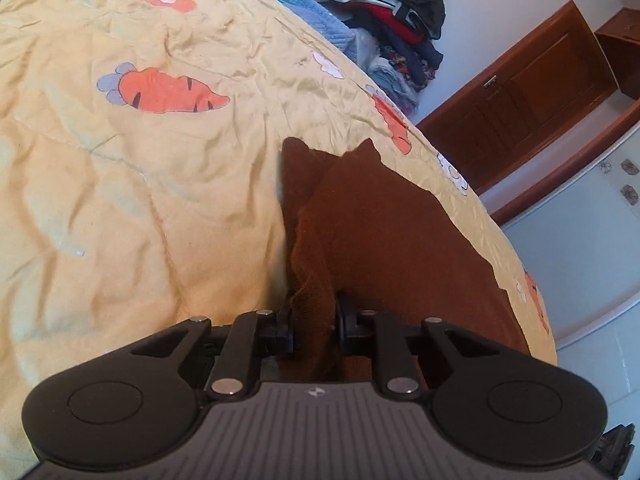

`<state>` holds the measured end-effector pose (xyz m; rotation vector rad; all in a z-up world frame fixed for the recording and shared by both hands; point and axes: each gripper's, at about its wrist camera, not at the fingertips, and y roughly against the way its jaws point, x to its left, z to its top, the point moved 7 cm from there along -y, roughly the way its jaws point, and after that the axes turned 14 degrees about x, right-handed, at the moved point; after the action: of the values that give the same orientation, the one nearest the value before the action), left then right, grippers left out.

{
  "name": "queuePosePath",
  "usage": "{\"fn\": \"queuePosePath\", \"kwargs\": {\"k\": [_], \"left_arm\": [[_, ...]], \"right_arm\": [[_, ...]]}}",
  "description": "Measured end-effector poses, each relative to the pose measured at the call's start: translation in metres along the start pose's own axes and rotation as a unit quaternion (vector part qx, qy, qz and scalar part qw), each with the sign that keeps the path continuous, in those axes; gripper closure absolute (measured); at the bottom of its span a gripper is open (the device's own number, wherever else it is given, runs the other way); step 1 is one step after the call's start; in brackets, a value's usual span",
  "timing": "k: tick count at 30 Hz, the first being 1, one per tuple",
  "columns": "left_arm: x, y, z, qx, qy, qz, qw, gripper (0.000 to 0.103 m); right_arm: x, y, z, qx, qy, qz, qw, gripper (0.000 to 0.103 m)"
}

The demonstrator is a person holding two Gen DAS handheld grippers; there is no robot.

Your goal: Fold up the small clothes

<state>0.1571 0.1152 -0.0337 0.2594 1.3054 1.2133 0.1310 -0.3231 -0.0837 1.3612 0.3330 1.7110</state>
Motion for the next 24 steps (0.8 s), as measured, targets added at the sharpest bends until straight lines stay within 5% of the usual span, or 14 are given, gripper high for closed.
{"fn": "queuePosePath", "kwargs": {"k": [3,11,18,22,24], "left_arm": [[-0.005,0.012,-0.002,-0.001,-0.017,0.015,0.9997,0.093],[-0.010,0.090,-0.050,0.009,-0.052,-0.034,0.9980,0.095],[0.038,0.125,-0.128,0.075,-0.113,0.026,0.9905,0.091],[0.030,0.147,-0.104,0.042,-0.156,0.025,0.9866,0.090],[0.010,0.162,-0.078,-0.005,-0.174,0.010,0.9847,0.077]], "right_arm": [[-0.007,-0.002,0.002,0.014,-0.019,0.010,1.000,0.079],[0.018,0.063,-0.048,0.018,0.025,0.079,0.996,0.081],[0.011,0.114,-0.139,0.058,0.035,0.080,0.995,0.078],[0.000,0.127,-0.140,0.030,0.026,0.035,0.999,0.019],[0.003,0.141,-0.115,-0.019,0.026,0.034,0.999,0.018]]}}
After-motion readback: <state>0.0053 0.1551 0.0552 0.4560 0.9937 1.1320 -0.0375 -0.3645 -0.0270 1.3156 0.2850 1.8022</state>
